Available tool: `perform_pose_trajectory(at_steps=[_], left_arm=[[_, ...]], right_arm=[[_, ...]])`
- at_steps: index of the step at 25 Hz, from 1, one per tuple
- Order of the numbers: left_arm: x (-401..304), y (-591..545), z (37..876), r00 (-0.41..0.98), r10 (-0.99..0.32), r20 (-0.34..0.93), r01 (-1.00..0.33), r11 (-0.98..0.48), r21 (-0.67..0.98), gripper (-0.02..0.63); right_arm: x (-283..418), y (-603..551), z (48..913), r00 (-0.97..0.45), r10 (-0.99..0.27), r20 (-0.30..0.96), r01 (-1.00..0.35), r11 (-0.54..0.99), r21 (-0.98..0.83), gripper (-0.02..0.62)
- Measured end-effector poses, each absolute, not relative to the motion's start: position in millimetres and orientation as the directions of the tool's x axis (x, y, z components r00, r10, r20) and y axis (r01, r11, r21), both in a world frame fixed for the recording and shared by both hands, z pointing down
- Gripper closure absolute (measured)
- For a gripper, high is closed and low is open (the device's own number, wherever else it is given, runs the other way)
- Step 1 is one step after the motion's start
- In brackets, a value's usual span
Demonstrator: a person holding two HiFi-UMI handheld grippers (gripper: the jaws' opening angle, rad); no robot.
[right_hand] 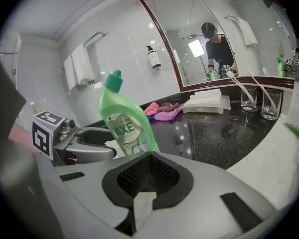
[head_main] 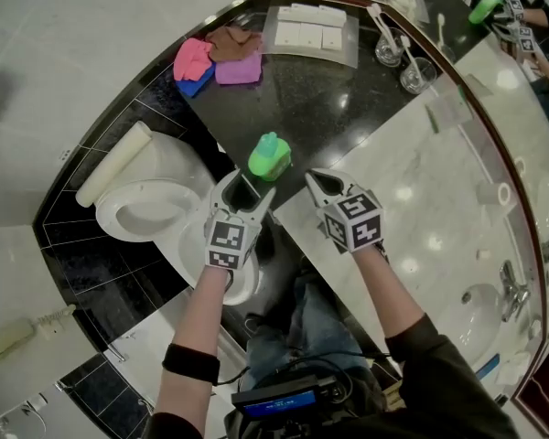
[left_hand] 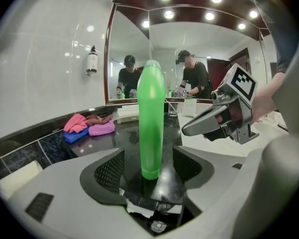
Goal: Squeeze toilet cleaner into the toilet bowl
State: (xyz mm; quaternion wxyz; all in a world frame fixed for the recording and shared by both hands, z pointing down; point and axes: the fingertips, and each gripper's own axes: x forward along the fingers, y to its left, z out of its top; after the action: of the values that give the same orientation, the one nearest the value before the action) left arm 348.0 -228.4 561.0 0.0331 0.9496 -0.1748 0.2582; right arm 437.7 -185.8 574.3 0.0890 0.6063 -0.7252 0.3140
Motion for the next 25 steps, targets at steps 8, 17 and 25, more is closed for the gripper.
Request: perform_pose_trajectory(at_steps=[8,17,25], left_arm=[[222.7,-180.0,503.0,0.751,-0.434,0.497,-0.471,-0.88,-0.056,0.443],[61.9,-123.6,455.3,0.59,-0.633,0.5,-0.719,-0.694,-0.03,0.606],[-59.1,-73.4,430.6,0.487,-0.715,0.501,-0.814,-0.58,-0.036,0.606]], right_arm=[[356.8,-140.9,531.8,-0.286,-0.808,0.514,-0.936,0.12,-0.331,0.594],[230.0,-95.1,477.3,-0.38,-0.788,0.485,-0.919,0.262,-0.294,0.594],[134.1,-59.0,451.1,-0.477,-0.745,0.466,-0.878,0.382,-0.288,0.594]])
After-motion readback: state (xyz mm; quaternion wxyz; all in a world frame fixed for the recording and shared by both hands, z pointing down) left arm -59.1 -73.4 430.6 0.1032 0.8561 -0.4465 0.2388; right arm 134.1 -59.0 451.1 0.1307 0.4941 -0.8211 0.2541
